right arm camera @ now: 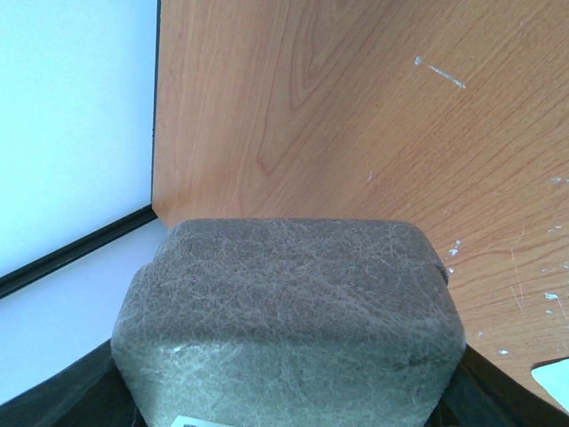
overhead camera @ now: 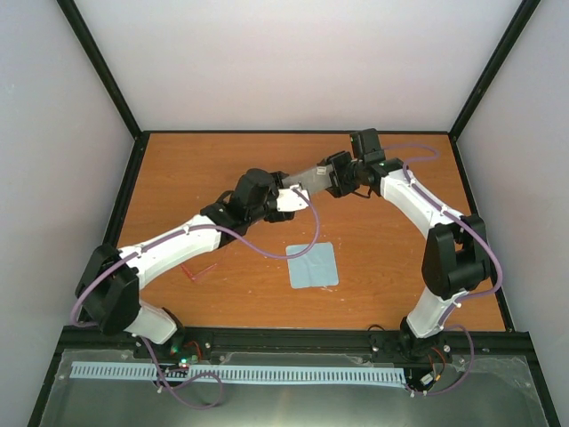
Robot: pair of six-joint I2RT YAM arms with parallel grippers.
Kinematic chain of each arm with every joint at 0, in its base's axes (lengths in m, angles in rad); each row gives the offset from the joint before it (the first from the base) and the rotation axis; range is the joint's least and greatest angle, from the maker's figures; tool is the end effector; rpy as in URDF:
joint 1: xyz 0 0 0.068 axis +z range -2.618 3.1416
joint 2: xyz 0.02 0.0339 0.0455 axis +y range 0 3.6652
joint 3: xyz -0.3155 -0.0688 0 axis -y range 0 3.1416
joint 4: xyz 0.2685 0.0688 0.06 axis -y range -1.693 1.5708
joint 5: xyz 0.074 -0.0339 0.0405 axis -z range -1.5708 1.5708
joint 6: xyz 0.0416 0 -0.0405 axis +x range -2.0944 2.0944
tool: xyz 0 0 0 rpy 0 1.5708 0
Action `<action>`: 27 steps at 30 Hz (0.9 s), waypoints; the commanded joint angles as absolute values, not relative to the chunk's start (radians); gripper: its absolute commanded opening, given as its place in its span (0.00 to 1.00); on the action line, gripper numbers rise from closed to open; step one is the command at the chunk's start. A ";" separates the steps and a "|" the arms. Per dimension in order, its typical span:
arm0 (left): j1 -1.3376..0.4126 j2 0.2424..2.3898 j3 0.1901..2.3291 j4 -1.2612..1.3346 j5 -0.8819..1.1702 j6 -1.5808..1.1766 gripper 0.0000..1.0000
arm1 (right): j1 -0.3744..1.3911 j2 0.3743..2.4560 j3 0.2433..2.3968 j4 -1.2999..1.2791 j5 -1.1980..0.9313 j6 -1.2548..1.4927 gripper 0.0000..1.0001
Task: Organize the sunglasses
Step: Open the sunglasses case.
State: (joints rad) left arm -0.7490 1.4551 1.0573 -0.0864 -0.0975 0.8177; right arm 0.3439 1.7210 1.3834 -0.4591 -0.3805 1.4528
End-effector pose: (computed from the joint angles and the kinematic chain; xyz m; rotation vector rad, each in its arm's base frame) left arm 0.2638 -0.2398 0.3245 1.4070 1.4985 0.1428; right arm 0.3894 0.1559 0.3126 1.2402 2.4050 1.1838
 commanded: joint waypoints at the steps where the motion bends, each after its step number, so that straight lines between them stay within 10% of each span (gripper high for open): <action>1: -0.774 1.476 1.077 0.020 -0.159 0.902 0.81 | 0.359 1.688 1.411 -0.424 -0.406 1.496 0.03; 21: -0.813 1.594 1.116 0.062 -0.220 0.956 0.85 | 0.370 1.656 1.481 -0.484 -0.358 1.469 0.03; 27: -0.813 1.609 1.149 0.083 -0.217 0.950 0.36 | 0.374 1.669 1.501 -0.516 -0.358 1.434 0.03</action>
